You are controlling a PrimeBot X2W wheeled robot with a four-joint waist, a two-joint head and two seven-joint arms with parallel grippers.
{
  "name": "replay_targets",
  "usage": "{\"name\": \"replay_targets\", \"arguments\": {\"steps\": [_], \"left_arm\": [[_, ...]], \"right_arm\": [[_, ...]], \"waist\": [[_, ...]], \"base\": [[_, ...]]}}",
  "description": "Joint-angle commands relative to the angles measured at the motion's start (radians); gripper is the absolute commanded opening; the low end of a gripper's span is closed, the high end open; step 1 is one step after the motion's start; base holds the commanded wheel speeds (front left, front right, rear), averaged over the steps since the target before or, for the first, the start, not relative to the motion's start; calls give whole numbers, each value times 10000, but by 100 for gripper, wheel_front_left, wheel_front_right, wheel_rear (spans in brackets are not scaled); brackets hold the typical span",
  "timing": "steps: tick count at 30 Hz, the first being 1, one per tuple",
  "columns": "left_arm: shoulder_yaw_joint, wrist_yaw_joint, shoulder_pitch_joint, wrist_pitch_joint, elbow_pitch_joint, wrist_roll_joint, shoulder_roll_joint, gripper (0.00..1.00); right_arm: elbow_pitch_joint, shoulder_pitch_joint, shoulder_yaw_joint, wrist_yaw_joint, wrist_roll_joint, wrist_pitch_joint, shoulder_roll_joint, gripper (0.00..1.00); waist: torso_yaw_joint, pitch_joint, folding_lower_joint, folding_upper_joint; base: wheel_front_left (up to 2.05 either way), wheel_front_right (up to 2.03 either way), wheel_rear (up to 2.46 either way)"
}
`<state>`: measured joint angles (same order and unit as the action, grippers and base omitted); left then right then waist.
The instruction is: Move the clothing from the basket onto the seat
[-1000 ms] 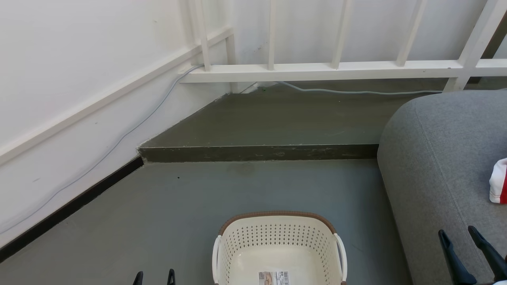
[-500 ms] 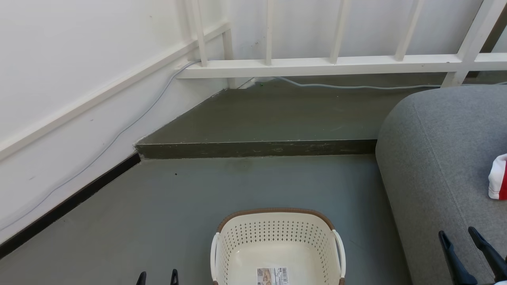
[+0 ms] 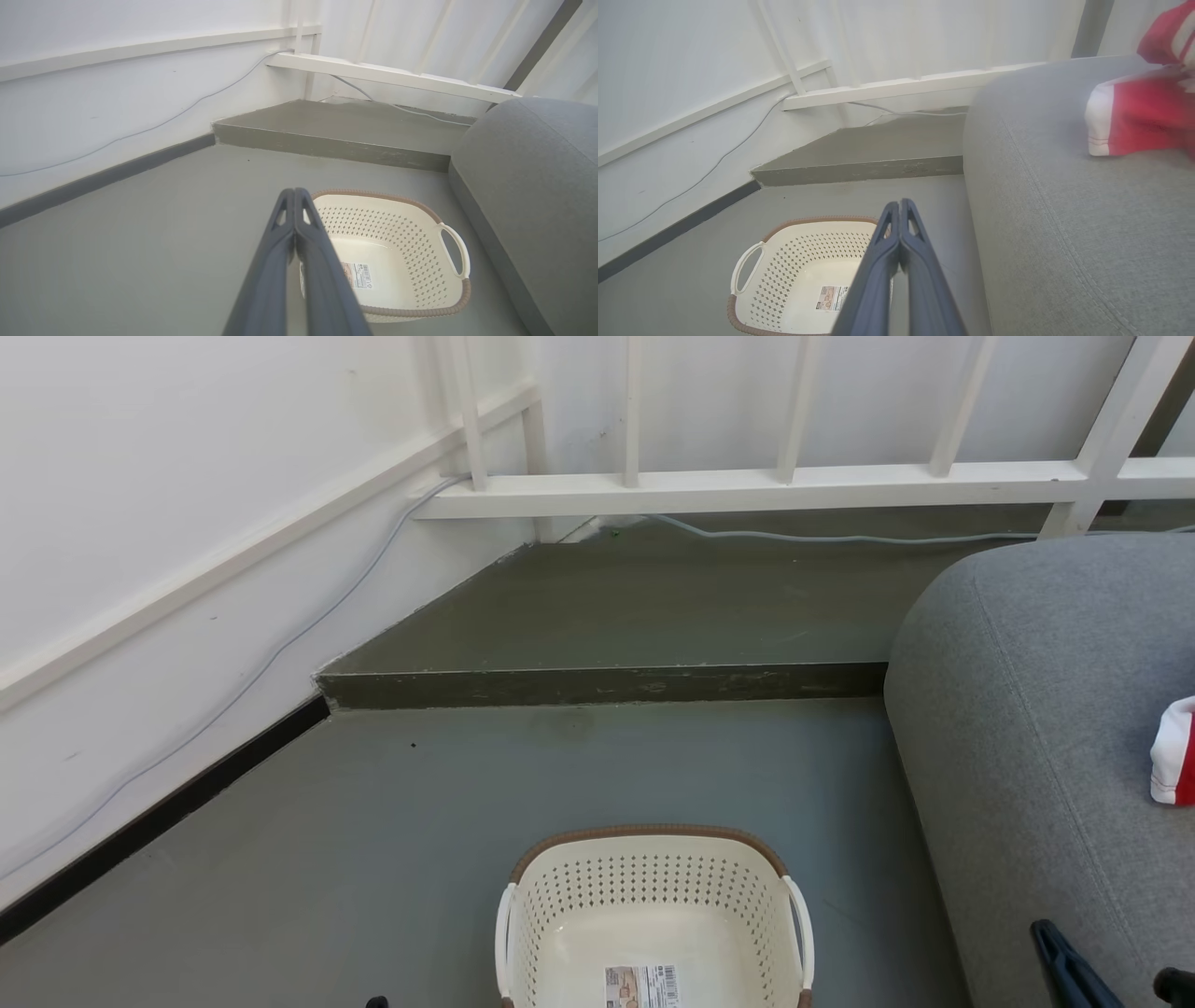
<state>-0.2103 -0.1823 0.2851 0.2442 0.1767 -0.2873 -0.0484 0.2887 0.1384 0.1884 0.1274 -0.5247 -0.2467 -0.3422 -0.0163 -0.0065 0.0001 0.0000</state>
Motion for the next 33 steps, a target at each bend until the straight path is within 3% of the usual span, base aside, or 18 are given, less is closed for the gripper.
{"name": "replay_targets", "arguments": {"steps": [1,33], "left_arm": [[74,72,-110,-68,-232,-255,-51,0],[667,934,-1192,-819,97,-4055,-246,0]], "right_arm": [[-215,-210,-197,1,-248,48,-239,0],[-259,-837,-896,10,-3227,962,569,0]], "waist": [[2,-8,15,0],[47,28,-1,0]], "base": [[0,0,0],[0,0,0]]}}
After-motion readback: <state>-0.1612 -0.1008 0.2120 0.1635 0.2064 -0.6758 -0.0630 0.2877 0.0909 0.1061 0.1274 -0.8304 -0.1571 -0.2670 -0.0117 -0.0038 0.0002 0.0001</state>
